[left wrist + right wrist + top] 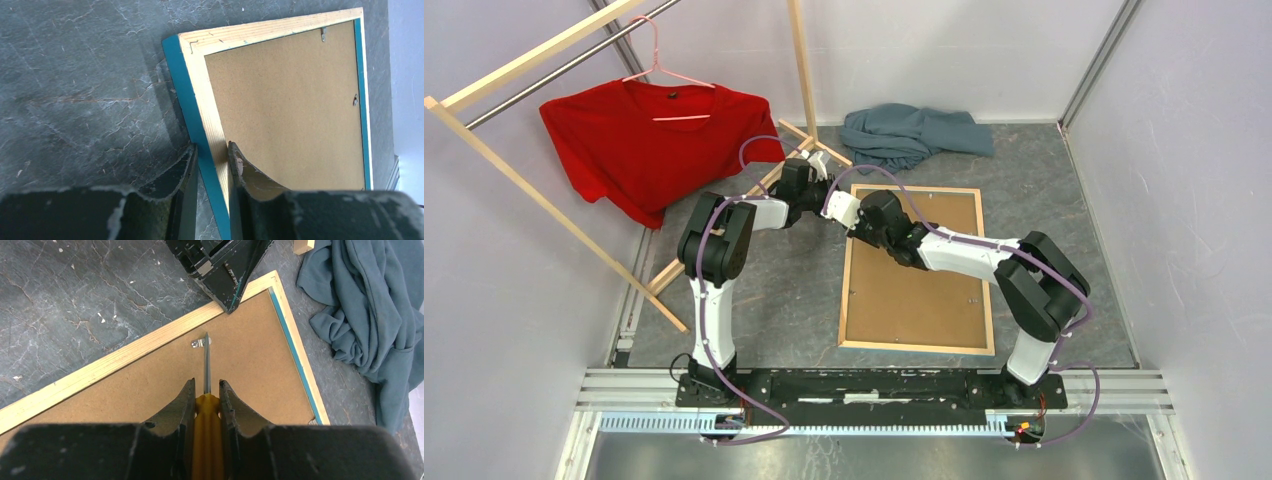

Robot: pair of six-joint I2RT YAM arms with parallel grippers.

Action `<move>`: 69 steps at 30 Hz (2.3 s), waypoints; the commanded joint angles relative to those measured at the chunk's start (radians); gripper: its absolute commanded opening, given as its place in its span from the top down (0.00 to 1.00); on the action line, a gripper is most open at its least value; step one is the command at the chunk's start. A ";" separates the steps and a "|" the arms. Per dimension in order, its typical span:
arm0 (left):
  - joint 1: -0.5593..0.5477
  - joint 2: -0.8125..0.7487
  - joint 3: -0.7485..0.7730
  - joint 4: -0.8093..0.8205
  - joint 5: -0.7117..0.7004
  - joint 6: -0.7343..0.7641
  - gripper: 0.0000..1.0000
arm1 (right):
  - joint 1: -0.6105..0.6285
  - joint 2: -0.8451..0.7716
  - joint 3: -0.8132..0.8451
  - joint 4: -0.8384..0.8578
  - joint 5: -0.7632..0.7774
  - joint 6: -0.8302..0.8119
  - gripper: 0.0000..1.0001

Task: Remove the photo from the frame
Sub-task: Release the photo frame item from the photo frame.

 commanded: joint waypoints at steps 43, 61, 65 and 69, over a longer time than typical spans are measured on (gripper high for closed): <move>-0.007 0.056 -0.007 -0.107 -0.007 -0.021 0.79 | 0.006 -0.406 -0.132 -0.281 -0.215 -0.202 1.00; -0.006 0.064 -0.006 -0.106 -0.010 -0.015 0.79 | 0.012 -0.541 -0.415 -0.141 -0.571 -0.200 1.00; -0.007 0.071 -0.005 -0.106 -0.008 -0.017 0.79 | 0.012 -0.514 -0.426 -0.075 -0.593 -0.138 1.00; -0.008 0.065 -0.006 -0.106 -0.007 -0.016 0.79 | 0.014 -0.485 -0.417 -0.072 -0.630 -0.118 1.00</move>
